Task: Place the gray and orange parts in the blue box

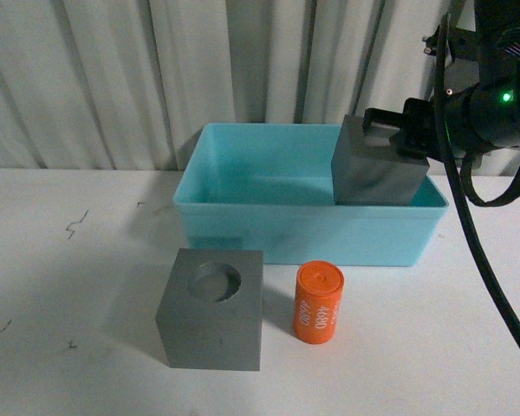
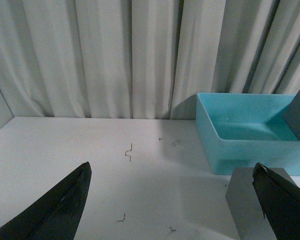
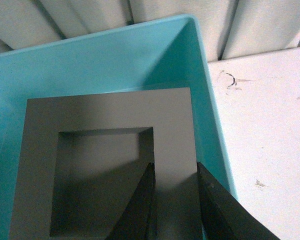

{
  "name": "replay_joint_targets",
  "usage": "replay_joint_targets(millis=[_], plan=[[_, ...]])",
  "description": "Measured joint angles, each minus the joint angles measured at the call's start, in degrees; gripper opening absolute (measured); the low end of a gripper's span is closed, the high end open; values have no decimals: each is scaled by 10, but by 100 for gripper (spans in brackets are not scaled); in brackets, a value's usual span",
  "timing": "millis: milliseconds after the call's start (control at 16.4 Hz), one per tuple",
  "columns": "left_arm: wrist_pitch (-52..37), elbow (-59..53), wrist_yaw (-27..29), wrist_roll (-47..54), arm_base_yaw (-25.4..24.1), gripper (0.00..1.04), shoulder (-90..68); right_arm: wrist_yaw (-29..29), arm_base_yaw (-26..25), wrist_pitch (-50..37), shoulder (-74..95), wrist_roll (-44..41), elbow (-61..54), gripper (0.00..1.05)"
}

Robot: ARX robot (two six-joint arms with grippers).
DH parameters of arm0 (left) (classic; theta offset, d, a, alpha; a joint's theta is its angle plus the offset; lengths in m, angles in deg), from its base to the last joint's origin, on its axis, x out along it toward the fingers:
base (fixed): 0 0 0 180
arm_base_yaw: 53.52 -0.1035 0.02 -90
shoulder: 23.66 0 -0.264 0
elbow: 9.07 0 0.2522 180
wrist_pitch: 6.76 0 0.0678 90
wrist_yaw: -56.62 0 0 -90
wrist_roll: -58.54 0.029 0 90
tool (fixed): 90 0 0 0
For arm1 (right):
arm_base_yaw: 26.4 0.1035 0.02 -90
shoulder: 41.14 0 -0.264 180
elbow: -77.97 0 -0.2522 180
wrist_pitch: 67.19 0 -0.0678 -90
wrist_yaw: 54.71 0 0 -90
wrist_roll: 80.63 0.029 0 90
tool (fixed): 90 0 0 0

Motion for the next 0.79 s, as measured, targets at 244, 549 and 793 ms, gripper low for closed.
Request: replay_joint_targets(millis=[244,549,793], plan=[[0,0,0,0,0,98,0,-18,-9,12,4,0,9,18],[0,0,0,0,0,98,0,-32,-20,-21,-26,9,-5,73],[0,0,0,0,0,98,0,-10,-43,-82,-212,28,-123,100]])
